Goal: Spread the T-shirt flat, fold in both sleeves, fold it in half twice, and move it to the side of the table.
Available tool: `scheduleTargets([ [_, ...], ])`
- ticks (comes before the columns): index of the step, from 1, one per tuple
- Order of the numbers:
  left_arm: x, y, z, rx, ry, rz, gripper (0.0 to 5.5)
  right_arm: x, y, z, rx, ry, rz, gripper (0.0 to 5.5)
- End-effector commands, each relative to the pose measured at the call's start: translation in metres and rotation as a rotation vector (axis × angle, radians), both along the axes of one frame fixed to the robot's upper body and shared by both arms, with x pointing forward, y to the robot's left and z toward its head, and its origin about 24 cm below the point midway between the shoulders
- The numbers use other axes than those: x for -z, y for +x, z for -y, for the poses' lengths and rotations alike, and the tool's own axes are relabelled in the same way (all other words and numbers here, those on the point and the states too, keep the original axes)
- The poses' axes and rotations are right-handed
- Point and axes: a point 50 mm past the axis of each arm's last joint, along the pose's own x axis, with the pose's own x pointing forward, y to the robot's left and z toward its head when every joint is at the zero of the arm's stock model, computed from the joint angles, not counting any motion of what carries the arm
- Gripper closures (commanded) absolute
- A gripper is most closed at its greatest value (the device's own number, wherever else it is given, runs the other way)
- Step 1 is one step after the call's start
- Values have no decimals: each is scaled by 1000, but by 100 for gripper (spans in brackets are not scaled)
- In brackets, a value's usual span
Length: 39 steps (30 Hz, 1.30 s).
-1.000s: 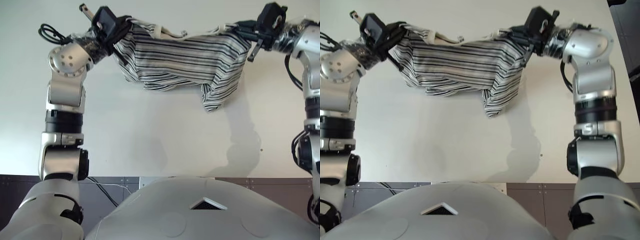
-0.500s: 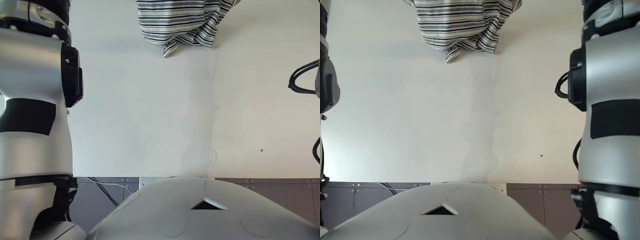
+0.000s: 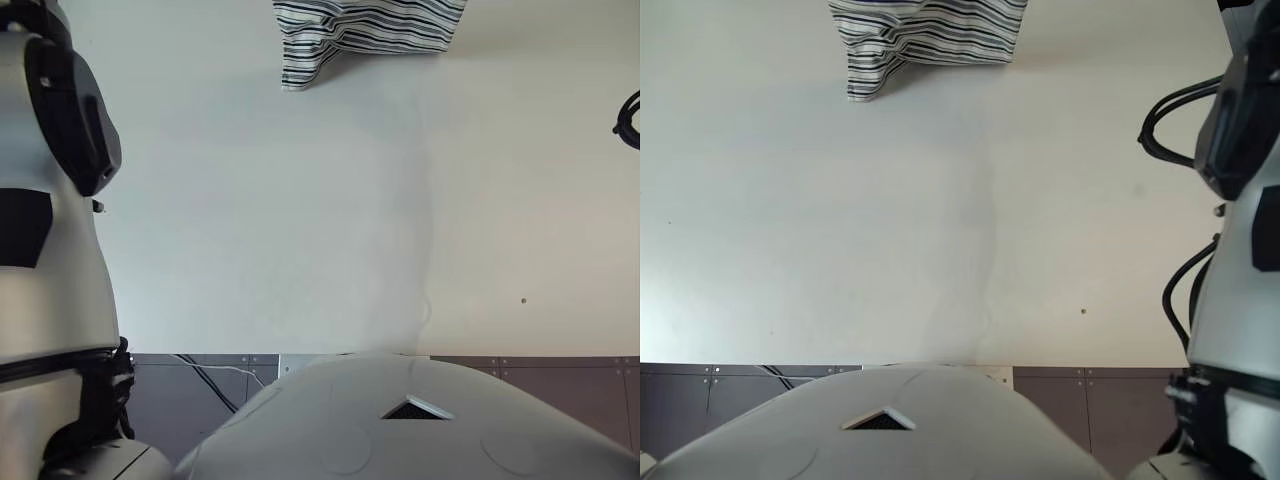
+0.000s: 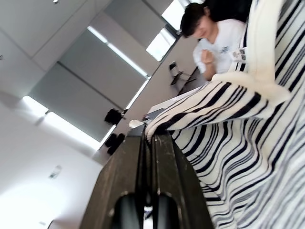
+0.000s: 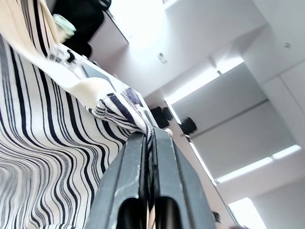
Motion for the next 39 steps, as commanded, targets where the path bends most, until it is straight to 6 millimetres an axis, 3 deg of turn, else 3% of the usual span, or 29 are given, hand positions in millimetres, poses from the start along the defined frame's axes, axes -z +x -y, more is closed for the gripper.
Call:
scheduleTargets([
  [1,112,-89,-40,259,-19,-238,540,88,-71,26,-397,-71,-263,535],
  [2,129,-119,-39,287,-27,-291,540,104,-93,31,-425,-72,-335,535],
  [4,138,-149,-33,300,-74,-346,540,120,-121,42,-421,-63,-433,535],
  [7,137,-178,-24,321,-122,-405,540,133,-149,47,-413,-49,-536,535],
  [11,135,-210,-9,429,-59,-507,540,134,-177,34,-488,-85,-621,535],
  [16,133,-232,-5,512,71,-643,540,132,-203,20,-556,-147,-717,535],
  [19,153,-241,-3,531,175,-717,540,151,-216,20,-549,-243,-819,535],
  [25,210,-269,-11,570,366,-814,540,213,-240,20,-533,-373,-995,535],
  [29,227,-291,-20,624,453,-871,540,235,-261,20,-538,-412,-1076,535],
  [34,235,-294,-27,587,488,-852,472,243,-265,27,-507,-443,-1128,468],
  [37,228,-298,-29,567,419,-890,423,239,-263,36,-468,-433,-1151,425],
  [39,222,-298,-33,546,403,-928,401,232,-264,42,-447,-374,-1193,425],
])
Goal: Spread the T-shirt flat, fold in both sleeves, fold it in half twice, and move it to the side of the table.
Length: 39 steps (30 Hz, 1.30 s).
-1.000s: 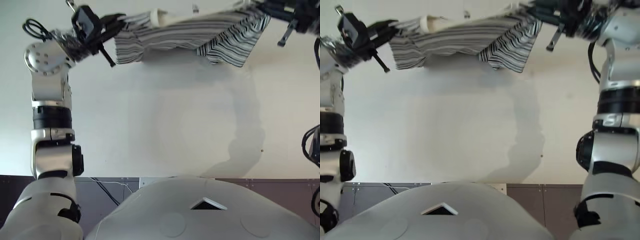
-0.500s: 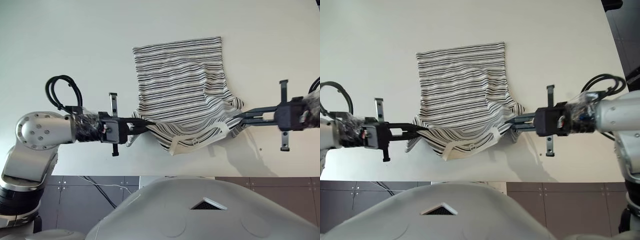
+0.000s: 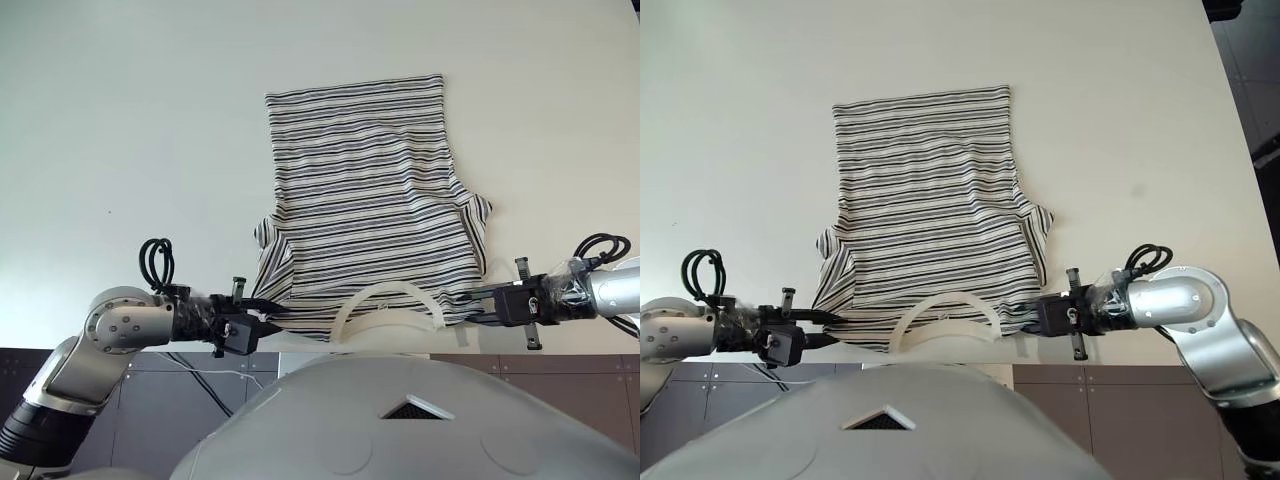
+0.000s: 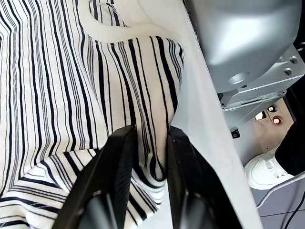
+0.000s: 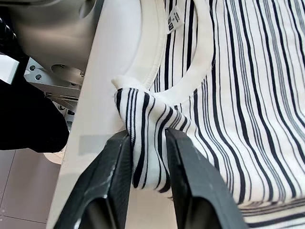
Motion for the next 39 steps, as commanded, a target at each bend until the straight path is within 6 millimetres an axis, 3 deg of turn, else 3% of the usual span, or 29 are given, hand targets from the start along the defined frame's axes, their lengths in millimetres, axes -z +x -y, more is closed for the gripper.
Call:
scheduleTargets([
  [1,-13,4,-12,-57,52,-45,401,-17,2,13,97,45,-77,425],
  [6,-28,15,-34,-187,80,-133,401,-38,18,37,300,170,-190,425],
  [8,-39,28,-35,-251,8,-107,401,-42,34,44,350,175,-121,425],
  [10,-45,53,-24,-361,-94,9,401,-33,55,47,413,163,18,425],
  [14,-4,51,-2,-328,39,135,401,7,77,40,466,155,64,425],
  [18,25,47,-1,-227,190,195,401,39,92,39,481,120,113,425],
  [22,40,61,-25,-201,323,271,401,58,86,61,404,-44,150,425],
  [27,62,57,-39,-128,393,273,401,57,95,78,326,-151,210,425],
  [30,57,60,-40,-137,339,255,401,51,86,77,272,-139,169,425],
  [35,43,35,-26,-135,174,58,401,38,61,70,210,-131,95,425],
  [39,41,37,-33,-155,216,62,401,26,69,67,248,-116,149,425],
])
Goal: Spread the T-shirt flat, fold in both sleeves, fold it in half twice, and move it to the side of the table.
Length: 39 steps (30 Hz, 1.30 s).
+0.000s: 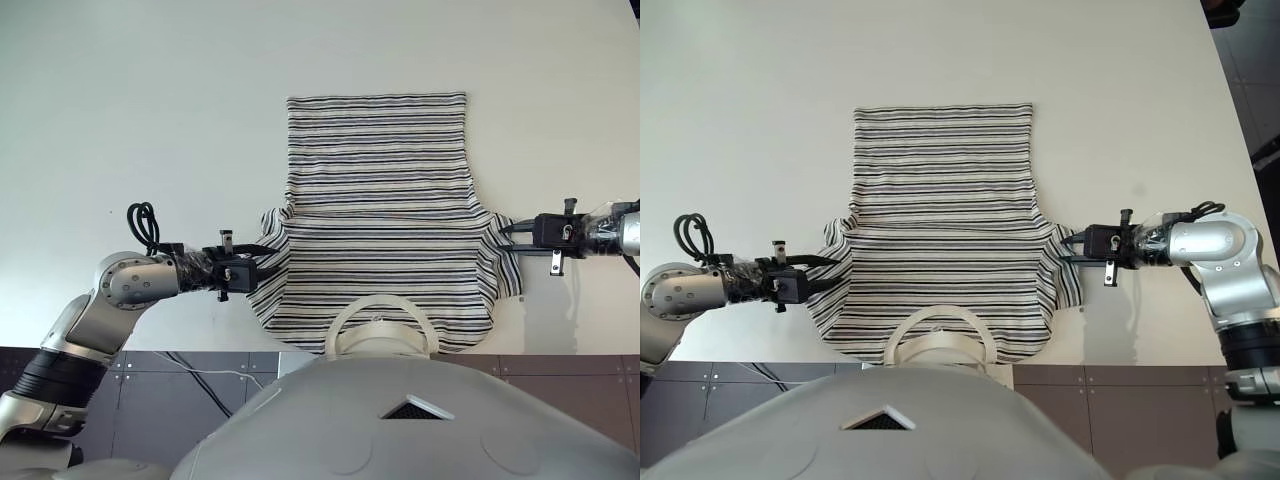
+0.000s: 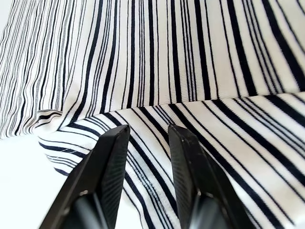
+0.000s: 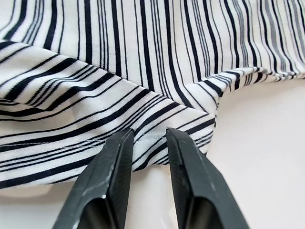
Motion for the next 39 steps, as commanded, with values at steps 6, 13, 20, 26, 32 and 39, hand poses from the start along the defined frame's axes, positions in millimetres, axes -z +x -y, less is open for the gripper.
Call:
scheduleTargets([
  [6,-55,16,4,-120,-207,-137,401,-19,3,-2,6,-31,10,425],
  [13,-97,88,50,-196,-399,127,401,-29,16,-16,-2,17,82,425],
  [20,9,124,91,-145,-79,265,401,-44,29,-34,-15,117,147,425],
  [26,18,149,75,-170,6,322,401,-41,28,-39,-14,135,162,425],
  [32,33,148,59,-174,64,293,401,-31,27,-39,4,118,177,425],
  [39,22,161,46,-285,21,353,401,-13,26,-33,9,55,187,425],
])
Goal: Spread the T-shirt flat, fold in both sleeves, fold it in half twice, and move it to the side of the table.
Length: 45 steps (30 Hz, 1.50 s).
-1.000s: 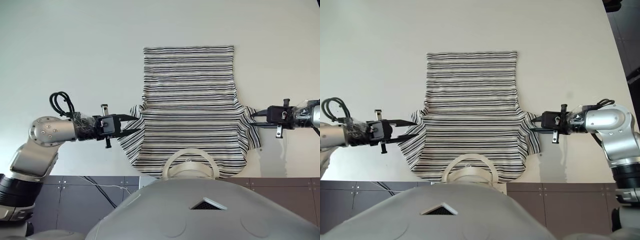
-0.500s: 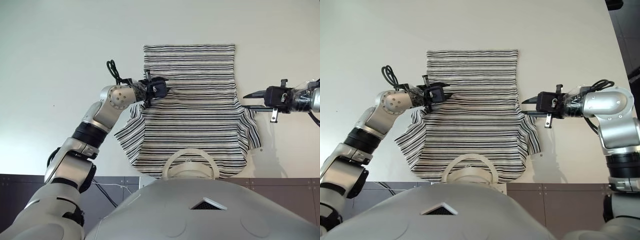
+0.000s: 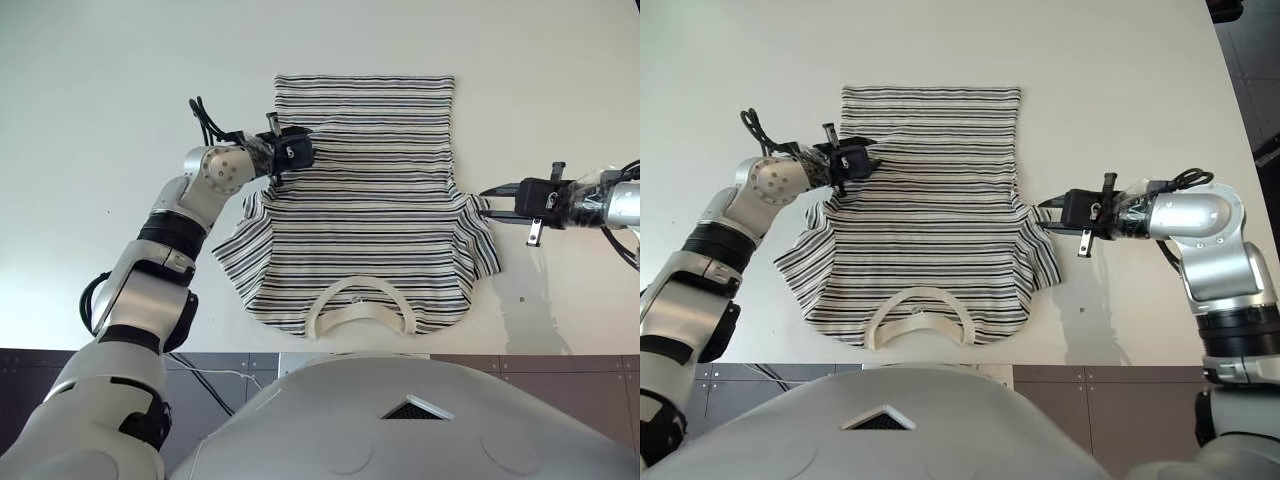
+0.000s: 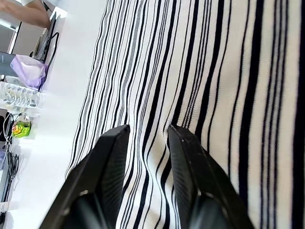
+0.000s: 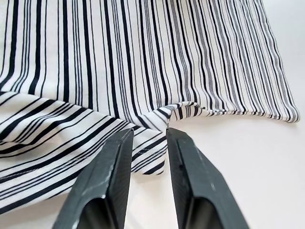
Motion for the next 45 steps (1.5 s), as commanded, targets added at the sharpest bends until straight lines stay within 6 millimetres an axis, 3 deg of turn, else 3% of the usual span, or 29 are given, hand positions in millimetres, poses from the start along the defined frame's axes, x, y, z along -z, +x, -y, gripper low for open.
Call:
scheduleTargets([
  [1,-2,1,-13,-71,-19,4,401,14,-1,4,12,-33,4,425],
  [8,-41,-5,-19,-78,-132,141,401,34,0,24,44,-133,34,425],
  [12,-83,-17,-55,-242,-226,197,401,26,5,34,80,-144,112,425],
  [15,-92,-47,-83,-406,-319,94,401,15,5,41,168,-86,204,425],
  [21,-75,-134,-88,-615,-522,-228,401,-9,-3,45,485,154,410,425],
  [25,-56,-169,-91,-759,-624,-296,401,-24,-7,39,773,418,480,425],
  [28,-38,-198,-97,-887,-698,-324,401,-32,-1,46,991,586,510,425],
  [33,-16,-239,-101,-1036,-804,-386,401,-31,3,44,1074,621,491,425],
  [36,-6,-245,-99,-1082,-878,-419,401,-28,4,37,1077,662,445,425],
  [45,8,-218,-88,-1161,-1047,-428,401,-35,19,30,1045,696,404,425],
])
